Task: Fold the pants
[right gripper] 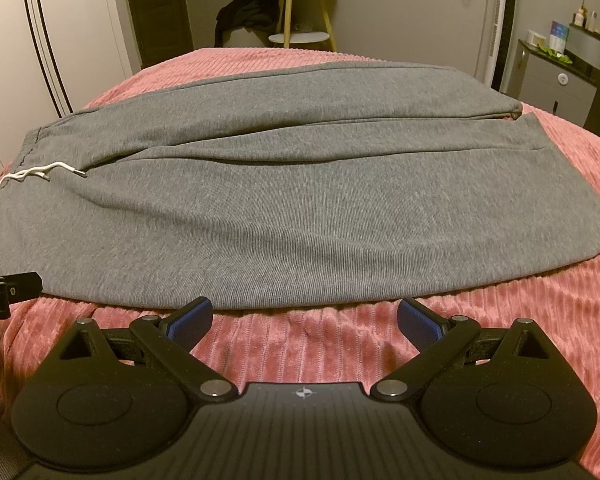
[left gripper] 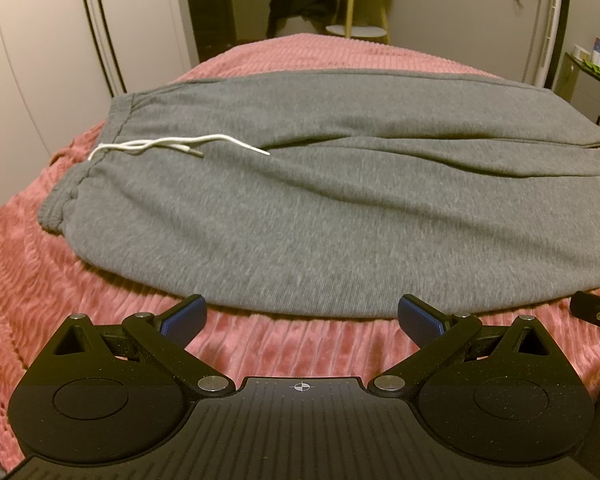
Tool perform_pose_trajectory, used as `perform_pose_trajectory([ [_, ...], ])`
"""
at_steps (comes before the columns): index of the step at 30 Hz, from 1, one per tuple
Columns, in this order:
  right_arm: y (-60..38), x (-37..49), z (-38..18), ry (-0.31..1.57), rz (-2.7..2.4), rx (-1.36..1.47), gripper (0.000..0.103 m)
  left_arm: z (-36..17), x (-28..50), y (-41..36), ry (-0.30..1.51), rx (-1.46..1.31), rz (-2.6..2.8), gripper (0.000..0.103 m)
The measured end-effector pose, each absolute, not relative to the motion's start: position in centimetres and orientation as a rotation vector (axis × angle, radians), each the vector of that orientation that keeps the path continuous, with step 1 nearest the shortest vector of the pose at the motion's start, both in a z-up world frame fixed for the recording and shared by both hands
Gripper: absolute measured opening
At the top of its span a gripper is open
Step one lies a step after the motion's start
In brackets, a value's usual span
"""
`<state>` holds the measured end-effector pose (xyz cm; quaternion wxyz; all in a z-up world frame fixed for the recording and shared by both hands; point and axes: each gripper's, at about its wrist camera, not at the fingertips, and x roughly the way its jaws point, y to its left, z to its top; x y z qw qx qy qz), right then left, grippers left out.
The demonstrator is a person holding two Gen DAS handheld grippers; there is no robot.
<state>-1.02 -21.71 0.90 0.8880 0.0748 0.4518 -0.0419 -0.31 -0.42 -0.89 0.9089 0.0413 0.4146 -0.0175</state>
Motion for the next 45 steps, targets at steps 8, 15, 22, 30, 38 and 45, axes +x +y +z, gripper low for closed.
perform_pose_trajectory([
  [8,-21.8,-1.0,0.9,0.941,-0.086,0.162,0.099,-1.0,-0.6,-0.4,0.86,0.087,-0.036,0.103],
  [15,-21.9,-0.9,0.8,0.943,-0.083,0.168,0.099,-0.9,-0.1,-0.2,0.87,0.088,-0.034,0.103],
  [22,-21.9,-0.9,0.8,0.944,-0.08,0.173,0.099,-0.9,0.1,-0.4,0.883,0.096,-0.033,0.103],
  [30,-21.8,-0.9,0.9,0.939,-0.078,0.171,0.099,-0.9,0.4,-0.6,0.893,0.109,-0.029,0.103],
  [38,-22.0,-0.8,0.8,0.941,-0.075,0.181,0.099,-1.1,0.7,-0.8,0.909,0.12,-0.022,0.103],
  [45,-22.2,-0.7,0.7,0.95,-0.068,0.189,0.099,-1.5,1.1,-1.0,0.934,0.139,-0.016,0.103],
])
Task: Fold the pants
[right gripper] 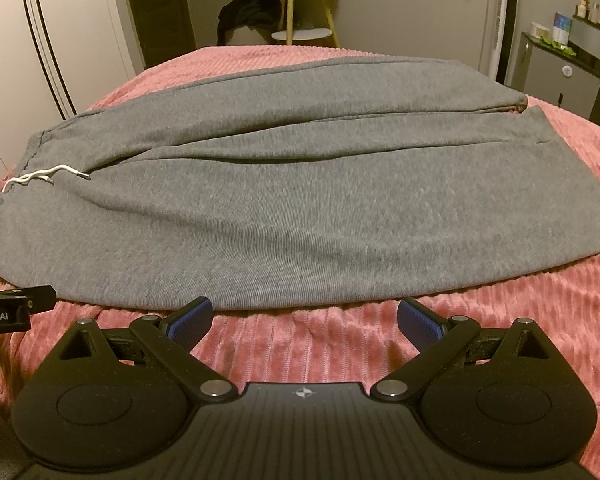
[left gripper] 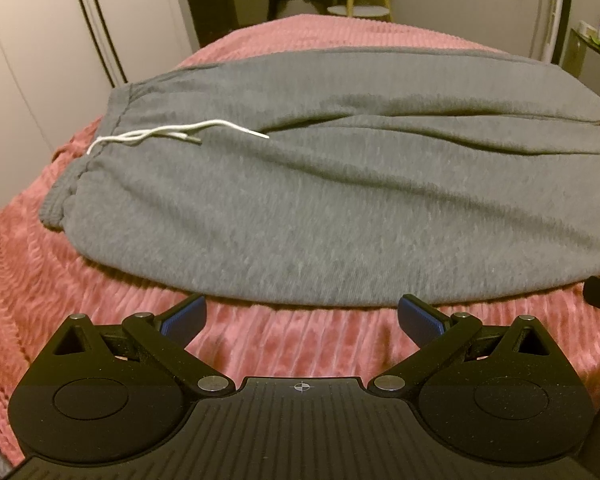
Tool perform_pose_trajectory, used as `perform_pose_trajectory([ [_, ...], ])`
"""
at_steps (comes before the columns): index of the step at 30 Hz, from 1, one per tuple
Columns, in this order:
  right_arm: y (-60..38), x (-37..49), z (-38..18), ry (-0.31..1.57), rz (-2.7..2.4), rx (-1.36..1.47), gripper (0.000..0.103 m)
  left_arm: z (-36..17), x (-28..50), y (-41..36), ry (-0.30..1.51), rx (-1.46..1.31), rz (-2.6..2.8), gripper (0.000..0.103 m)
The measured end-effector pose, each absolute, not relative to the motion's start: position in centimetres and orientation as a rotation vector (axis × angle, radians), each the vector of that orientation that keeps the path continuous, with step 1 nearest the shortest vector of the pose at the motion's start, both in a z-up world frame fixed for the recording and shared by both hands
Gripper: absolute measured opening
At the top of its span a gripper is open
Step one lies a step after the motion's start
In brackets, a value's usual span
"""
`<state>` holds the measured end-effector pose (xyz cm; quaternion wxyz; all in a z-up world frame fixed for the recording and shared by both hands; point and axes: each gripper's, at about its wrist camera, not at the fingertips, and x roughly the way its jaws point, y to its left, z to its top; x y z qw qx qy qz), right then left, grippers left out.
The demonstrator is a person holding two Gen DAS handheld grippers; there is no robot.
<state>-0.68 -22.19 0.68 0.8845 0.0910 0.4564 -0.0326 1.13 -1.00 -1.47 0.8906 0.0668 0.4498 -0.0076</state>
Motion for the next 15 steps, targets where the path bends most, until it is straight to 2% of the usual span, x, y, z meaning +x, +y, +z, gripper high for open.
perform_pose_trajectory([
  [8,-25.0,0.7,0.9,0.934,-0.07,0.314,0.099,-0.8,2.9,-0.9,0.956,0.127,0.022,0.103],
  [15,-31.3,7.3,-2.7,1.032,-0.278,0.264,0.099,1.6,10.4,0.6,0.856,-0.055,0.215,0.103],
])
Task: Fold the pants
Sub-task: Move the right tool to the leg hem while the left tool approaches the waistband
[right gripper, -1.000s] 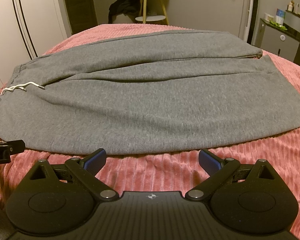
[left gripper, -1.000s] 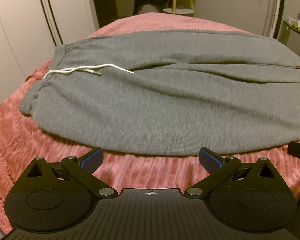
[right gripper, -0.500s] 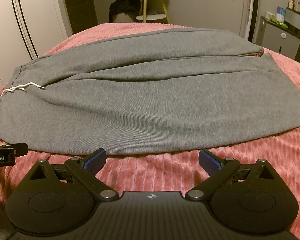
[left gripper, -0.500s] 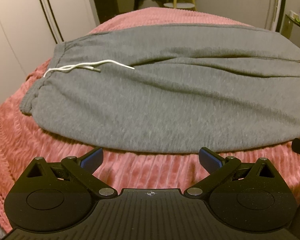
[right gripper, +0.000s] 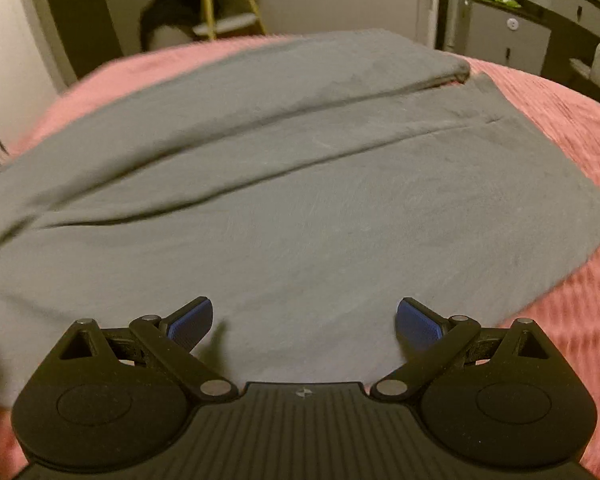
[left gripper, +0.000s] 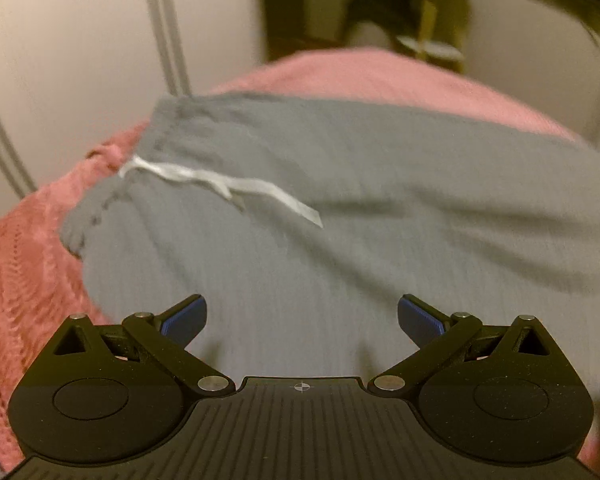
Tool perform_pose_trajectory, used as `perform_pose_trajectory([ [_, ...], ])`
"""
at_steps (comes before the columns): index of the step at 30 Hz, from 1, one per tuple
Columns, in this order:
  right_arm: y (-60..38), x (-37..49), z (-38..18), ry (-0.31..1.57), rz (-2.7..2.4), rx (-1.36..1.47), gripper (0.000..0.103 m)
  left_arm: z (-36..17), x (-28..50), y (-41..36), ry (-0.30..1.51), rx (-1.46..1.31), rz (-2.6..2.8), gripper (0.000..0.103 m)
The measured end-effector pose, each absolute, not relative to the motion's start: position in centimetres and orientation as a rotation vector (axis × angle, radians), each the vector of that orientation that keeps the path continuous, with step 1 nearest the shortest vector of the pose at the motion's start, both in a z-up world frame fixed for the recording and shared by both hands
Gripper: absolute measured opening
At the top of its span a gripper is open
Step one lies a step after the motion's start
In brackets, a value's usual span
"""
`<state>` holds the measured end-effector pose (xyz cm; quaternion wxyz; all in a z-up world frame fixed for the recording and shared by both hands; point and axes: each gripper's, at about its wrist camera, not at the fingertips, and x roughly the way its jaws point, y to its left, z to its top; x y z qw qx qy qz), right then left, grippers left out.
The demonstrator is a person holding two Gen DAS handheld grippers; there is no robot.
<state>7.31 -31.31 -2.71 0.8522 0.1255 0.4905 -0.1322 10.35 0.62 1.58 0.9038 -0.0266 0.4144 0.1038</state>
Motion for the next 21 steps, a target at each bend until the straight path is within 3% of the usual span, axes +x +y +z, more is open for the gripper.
perform_pose_trajectory([
  [4,-33.1,8.1,-5.6,1.067,-0.309,0.197,0.099,1.5,15.7,1.3,0.769,-0.172,0.355,0.103],
  [12,-33.6,8.3,-6.1,1.09,-0.291,0.21,0.099,-4.2,21.1,3.7,0.725,-0.149,0.469,0.103],
  [15,-33.7,10.2,-4.6,1.157,-0.289,0.231,0.099,-5.0,21.6,5.3,0.724,-0.179,0.471,0.103],
  [21,-34.7,18.5,0.8,0.986,-0.25,0.324,0.099,-5.7,21.4,8.2,0.643,-0.272,0.542,0.103],
])
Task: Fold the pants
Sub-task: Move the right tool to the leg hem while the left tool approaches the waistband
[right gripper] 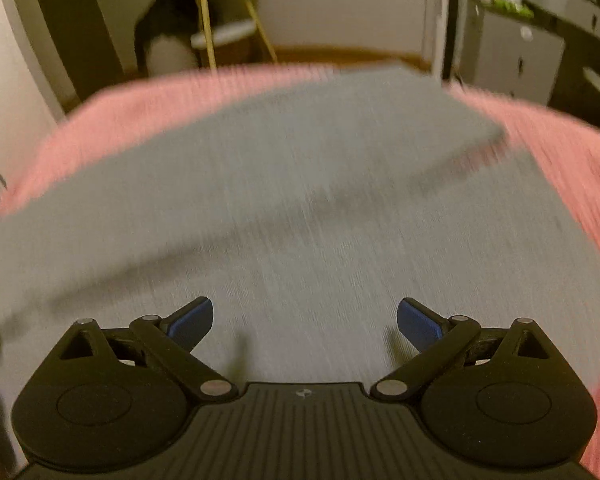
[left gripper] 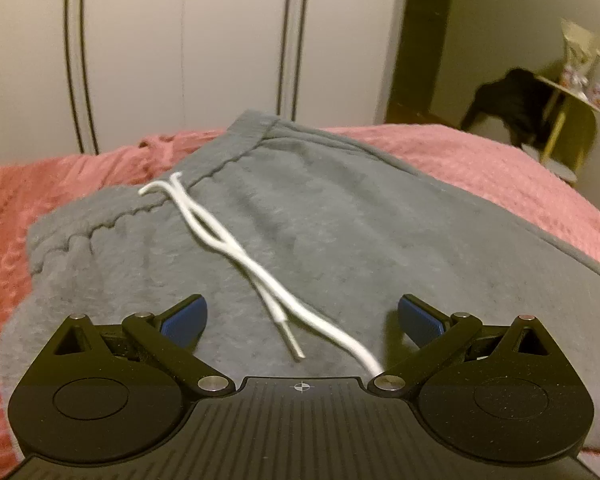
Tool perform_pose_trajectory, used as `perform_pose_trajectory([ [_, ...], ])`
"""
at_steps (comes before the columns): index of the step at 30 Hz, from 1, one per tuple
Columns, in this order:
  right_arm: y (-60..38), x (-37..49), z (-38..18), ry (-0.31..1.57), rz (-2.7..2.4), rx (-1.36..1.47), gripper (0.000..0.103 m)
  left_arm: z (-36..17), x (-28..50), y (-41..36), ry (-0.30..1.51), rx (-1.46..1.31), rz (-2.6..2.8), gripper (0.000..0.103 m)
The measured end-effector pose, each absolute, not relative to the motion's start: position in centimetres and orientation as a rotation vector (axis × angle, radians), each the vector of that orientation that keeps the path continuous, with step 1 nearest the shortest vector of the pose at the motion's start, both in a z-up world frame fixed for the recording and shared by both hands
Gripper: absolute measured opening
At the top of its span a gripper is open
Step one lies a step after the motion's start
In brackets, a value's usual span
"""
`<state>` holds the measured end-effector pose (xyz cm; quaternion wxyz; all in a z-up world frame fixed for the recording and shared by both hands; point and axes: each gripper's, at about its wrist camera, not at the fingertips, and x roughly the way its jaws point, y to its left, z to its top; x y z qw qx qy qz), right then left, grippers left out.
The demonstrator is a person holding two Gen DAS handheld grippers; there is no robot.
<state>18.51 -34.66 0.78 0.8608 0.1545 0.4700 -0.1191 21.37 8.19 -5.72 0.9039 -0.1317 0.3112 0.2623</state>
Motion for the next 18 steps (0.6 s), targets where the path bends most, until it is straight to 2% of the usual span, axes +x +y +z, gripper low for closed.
perform_pose_trajectory([
  [2,-35.5,24.2,1.1,0.945,-0.273,0.338,0.098,-6.5,21.5,8.9,0.66,-0.276,0.551,0.103],
  [8,-39.7,40.5,-2.5,0.939,-0.521,0.324,0.078,-8.0,20.3,9.3,0.555,-0.304,0.573,0.103],
  [14,-44.9,46.6,-6.9,0.989,-0.748,0.562,0.061,-9.0,21.0,8.6,0.55,-0.255,0.614,0.103],
  [18,-45.7,48.2,-7.7,0.966,-0.81,0.568,0.063,-9.1,20.9,8.4,0.542,-0.265,0.62,0.103],
])
